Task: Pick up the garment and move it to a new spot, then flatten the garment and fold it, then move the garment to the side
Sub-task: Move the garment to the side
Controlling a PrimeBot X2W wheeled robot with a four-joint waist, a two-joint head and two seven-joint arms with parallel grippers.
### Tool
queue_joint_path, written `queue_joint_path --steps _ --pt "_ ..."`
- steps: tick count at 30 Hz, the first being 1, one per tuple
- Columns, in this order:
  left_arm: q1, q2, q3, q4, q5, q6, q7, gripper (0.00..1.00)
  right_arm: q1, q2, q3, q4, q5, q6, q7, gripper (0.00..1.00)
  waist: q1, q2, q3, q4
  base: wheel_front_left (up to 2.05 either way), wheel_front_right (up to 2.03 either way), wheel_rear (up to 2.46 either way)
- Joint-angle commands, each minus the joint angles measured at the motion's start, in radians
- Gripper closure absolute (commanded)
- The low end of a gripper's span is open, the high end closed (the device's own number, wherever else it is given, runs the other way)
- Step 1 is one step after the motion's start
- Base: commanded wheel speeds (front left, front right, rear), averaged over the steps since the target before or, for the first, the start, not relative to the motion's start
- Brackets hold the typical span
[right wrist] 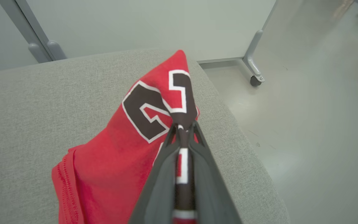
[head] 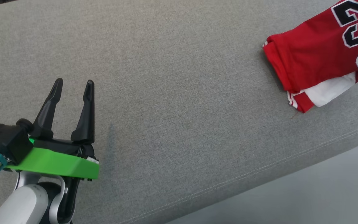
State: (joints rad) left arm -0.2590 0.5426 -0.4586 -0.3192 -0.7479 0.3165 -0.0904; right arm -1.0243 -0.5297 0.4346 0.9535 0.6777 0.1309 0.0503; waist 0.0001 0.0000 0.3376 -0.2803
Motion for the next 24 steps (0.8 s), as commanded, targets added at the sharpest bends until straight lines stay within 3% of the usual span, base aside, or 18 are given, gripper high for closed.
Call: queue_joint_path --steps 1,18,19,21,24 --pt "-0.031 0.013 0.005 -0.018 0.013 0.010 0.010 0.00 -0.029 -0.011 -0.018 0.025 -0.003 -0.001 -0.021 1.00 -0.0001 0.0000 0.066 0.004 0.00 0.00 0.00" --pt "-0.105 0.050 -0.032 -0.108 0.068 0.028 0.093 0.00 -0.162 -0.064 -0.070 0.288 -0.117 -0.001 -0.134 1.00 -0.0001 0.0000 0.217 0.068 0.00 0.00 0.00" --pt "-0.109 0.049 -0.034 -0.110 0.071 0.028 0.094 0.00 -0.167 -0.073 -0.069 0.299 -0.131 -0.001 -0.147 0.85 -0.0001 0.0000 0.221 0.073 0.00 0.00 0.00" --pt "-0.113 0.047 -0.038 -0.111 0.076 0.028 0.096 0.00 -0.174 -0.096 -0.058 0.319 -0.185 -0.001 -0.166 0.00 -0.0001 0.0000 0.227 0.079 0.00 0.00 0.00" --pt "-0.116 0.043 -0.042 -0.110 0.078 0.028 0.095 0.00 -0.174 -0.108 -0.085 0.331 -0.220 -0.001 -0.176 0.00 -0.0001 0.0000 0.229 0.085 0.00 0.00 0.00"
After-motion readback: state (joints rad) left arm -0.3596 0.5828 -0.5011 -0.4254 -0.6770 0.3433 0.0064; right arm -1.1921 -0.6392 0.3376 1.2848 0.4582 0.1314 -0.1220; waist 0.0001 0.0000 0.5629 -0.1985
